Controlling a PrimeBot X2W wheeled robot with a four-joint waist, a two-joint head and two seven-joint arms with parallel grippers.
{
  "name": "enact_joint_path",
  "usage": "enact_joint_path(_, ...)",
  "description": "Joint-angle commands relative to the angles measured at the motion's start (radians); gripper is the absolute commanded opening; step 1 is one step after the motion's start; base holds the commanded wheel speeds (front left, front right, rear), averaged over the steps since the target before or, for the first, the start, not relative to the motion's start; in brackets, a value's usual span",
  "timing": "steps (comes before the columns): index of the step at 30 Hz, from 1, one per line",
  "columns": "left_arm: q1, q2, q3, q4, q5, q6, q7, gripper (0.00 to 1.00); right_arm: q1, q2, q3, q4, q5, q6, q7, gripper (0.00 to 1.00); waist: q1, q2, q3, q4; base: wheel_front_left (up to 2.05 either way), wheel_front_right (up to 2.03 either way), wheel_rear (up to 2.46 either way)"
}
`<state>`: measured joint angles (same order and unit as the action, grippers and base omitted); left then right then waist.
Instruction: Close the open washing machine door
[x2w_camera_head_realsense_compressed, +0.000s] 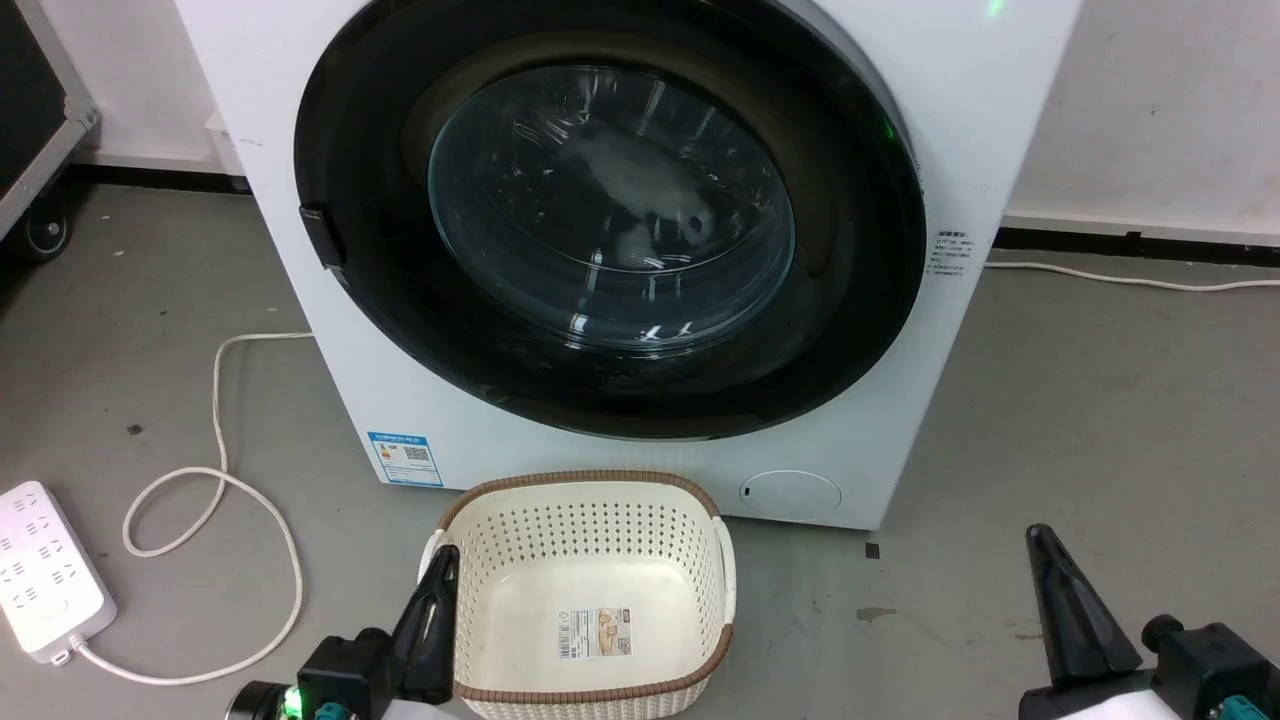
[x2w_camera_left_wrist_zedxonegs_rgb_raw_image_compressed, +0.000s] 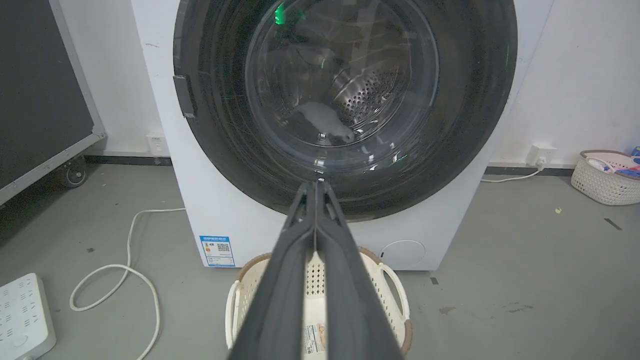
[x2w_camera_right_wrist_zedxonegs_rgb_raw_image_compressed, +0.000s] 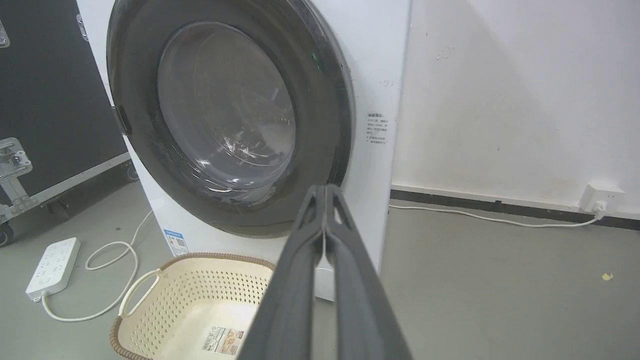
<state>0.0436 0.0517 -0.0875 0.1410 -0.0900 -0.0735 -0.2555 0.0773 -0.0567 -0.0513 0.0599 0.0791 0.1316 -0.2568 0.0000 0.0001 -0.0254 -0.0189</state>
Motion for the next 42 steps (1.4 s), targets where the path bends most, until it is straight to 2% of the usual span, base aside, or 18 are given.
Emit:
enact_joint_path(1,-0.001,0.000,0.002,-0.002,0.001,0.001,0.004,0.00,-0.001,0.000,0.001,-0.001,-0.001,0.000,0.004,0.00,0.0000,-0.0001,0.000,0.000,0.00,0.00,0.00)
enact_joint_path(42,-0.016,-0.001,0.033,-0.053,0.034,0.028,0.095,0.00,-0.029,0.002,0.020,-0.023,-0.029,0.000,0.096,0.00,0.0000,-0.0001,0.009,0.007,0.00,0.00,0.00)
